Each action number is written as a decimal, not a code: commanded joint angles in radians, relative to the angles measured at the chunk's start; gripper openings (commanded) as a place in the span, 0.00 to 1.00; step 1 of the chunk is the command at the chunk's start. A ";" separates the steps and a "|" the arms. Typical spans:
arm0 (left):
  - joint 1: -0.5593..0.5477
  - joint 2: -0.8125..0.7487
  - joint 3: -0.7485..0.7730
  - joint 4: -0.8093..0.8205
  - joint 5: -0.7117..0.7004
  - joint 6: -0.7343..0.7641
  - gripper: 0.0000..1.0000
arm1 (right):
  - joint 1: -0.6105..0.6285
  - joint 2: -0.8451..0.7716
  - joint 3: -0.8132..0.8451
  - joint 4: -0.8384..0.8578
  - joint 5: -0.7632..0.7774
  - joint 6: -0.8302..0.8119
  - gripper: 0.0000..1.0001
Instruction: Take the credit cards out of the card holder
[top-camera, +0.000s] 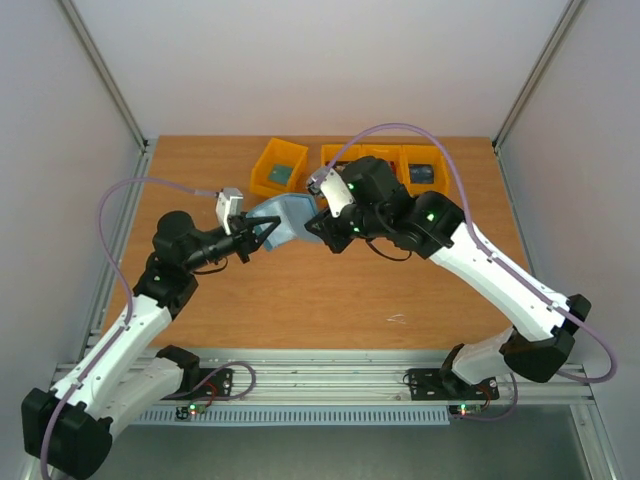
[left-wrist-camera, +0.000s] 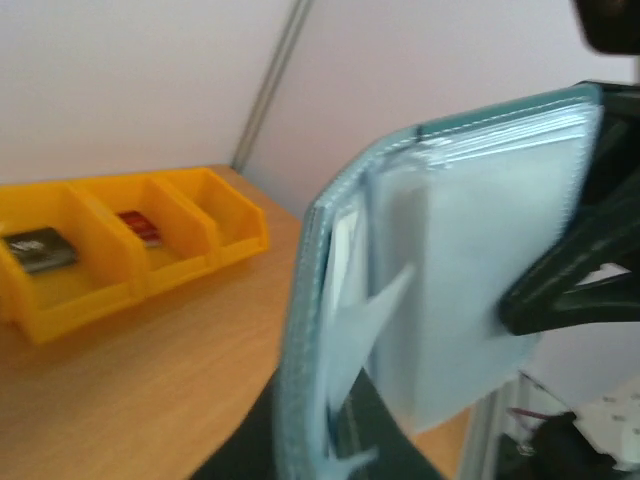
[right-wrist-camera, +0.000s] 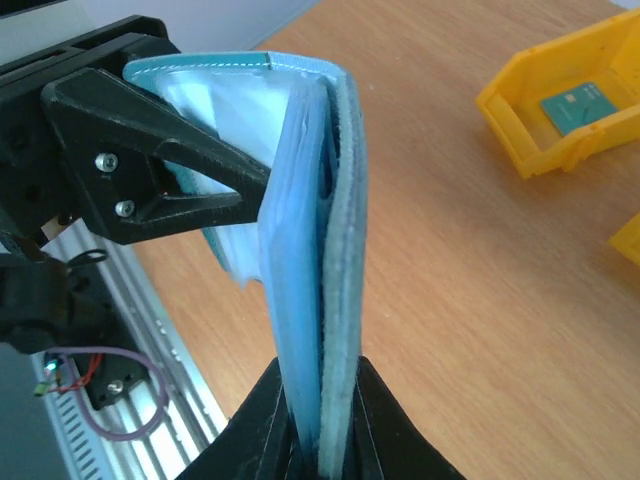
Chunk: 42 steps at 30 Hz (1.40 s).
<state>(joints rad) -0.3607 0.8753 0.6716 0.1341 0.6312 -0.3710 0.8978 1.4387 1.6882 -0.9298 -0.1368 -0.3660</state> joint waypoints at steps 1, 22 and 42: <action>0.008 -0.009 -0.002 0.103 0.160 0.004 0.01 | -0.021 -0.064 -0.037 0.118 -0.236 -0.017 0.04; 0.011 -0.021 0.002 0.150 0.209 -0.028 0.00 | -0.164 -0.185 -0.186 0.120 -0.246 -0.045 0.46; 0.011 -0.024 0.011 0.145 0.250 -0.009 0.00 | -0.104 -0.048 -0.160 0.221 -0.154 -0.021 0.29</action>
<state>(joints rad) -0.3470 0.8692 0.6716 0.2020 0.8307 -0.3885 0.7712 1.3514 1.5120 -0.7841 -0.2874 -0.3862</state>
